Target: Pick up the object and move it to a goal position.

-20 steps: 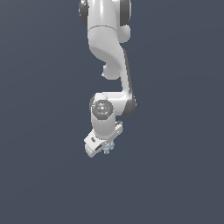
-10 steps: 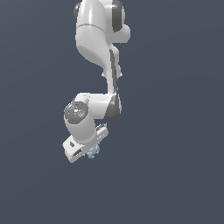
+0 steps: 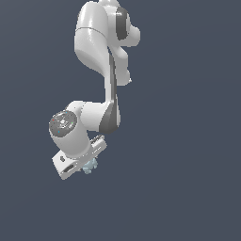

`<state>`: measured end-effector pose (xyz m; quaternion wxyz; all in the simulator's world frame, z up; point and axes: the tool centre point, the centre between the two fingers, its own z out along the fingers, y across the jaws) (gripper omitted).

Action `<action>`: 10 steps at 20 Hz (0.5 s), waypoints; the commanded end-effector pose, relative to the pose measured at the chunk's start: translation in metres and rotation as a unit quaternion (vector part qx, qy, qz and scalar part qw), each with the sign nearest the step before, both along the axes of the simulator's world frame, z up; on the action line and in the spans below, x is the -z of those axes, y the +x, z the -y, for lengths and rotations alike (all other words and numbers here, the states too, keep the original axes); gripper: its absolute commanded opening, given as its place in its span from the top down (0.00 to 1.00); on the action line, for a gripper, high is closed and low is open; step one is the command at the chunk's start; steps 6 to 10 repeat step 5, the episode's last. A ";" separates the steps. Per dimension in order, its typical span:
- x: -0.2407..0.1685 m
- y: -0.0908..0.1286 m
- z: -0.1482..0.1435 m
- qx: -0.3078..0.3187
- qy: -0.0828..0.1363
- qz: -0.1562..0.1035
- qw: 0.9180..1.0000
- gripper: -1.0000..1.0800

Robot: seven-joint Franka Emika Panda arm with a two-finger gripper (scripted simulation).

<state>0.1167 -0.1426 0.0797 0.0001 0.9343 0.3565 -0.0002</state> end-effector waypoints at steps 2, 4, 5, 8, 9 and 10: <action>-0.001 0.003 0.004 -0.001 0.000 0.000 1.000 1.00; -0.002 0.003 0.005 -0.001 0.000 0.000 1.000 1.00; -0.002 0.003 0.005 -0.001 0.000 0.000 1.000 1.00; -0.002 0.003 0.005 -0.001 0.000 0.000 1.000 1.00; -0.002 0.003 0.005 -0.001 0.000 0.000 1.000 1.00; -0.002 0.003 0.005 -0.001 0.000 0.000 1.000 1.00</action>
